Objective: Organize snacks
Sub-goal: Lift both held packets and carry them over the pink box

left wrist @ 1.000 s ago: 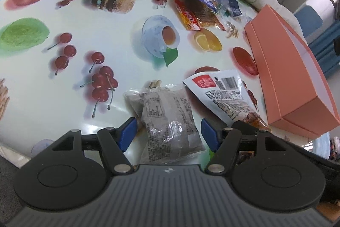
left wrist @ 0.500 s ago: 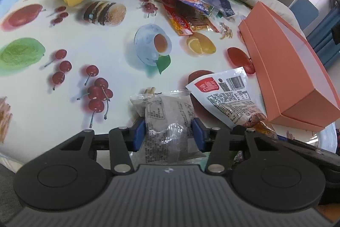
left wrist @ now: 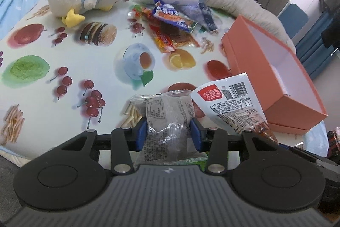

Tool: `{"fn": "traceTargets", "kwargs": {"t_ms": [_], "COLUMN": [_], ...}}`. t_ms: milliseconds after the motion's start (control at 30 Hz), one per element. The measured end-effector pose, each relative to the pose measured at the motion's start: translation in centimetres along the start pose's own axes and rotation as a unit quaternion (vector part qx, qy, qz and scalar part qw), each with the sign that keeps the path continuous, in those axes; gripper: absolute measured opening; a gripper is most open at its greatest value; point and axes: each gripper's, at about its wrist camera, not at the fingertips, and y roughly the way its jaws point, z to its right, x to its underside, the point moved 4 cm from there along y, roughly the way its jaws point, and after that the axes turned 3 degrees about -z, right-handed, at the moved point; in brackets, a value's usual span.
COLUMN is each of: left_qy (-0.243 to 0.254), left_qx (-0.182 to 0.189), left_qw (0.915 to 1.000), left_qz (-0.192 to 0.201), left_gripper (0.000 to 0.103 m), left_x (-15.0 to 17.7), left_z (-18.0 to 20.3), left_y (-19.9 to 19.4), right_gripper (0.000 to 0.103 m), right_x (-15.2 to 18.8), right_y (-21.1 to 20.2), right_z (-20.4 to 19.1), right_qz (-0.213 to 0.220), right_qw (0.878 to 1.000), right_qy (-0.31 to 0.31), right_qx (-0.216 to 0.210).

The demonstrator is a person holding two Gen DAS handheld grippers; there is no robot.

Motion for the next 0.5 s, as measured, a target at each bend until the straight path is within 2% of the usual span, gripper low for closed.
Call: {"fn": "traceTargets", "kwargs": {"t_ms": [233, 367, 500], "left_qy": [0.006, 0.013, 0.009], "left_qx": [0.007, 0.014, 0.044], "left_qw": [0.9998, 0.9991, 0.9985], "left_qz": [0.02, 0.037, 0.032], "left_gripper": [0.048, 0.048, 0.048], "left_x": [-0.3, -1.0, -1.7], "left_z": [1.2, 2.1, 3.5], "left_y": [-3.6, -5.5, -6.3], "right_gripper": [0.059, 0.059, 0.059], "right_x": [-0.4, -0.6, -1.0], "right_y": [-3.2, -5.2, -6.9], "right_z": [-0.1, 0.1, 1.4], "right_qz": [0.024, 0.047, 0.059], "right_qw": [1.0, 0.999, 0.998], "right_qy": [-0.012, -0.026, 0.001], "right_qx": [-0.006, 0.005, 0.012]}}
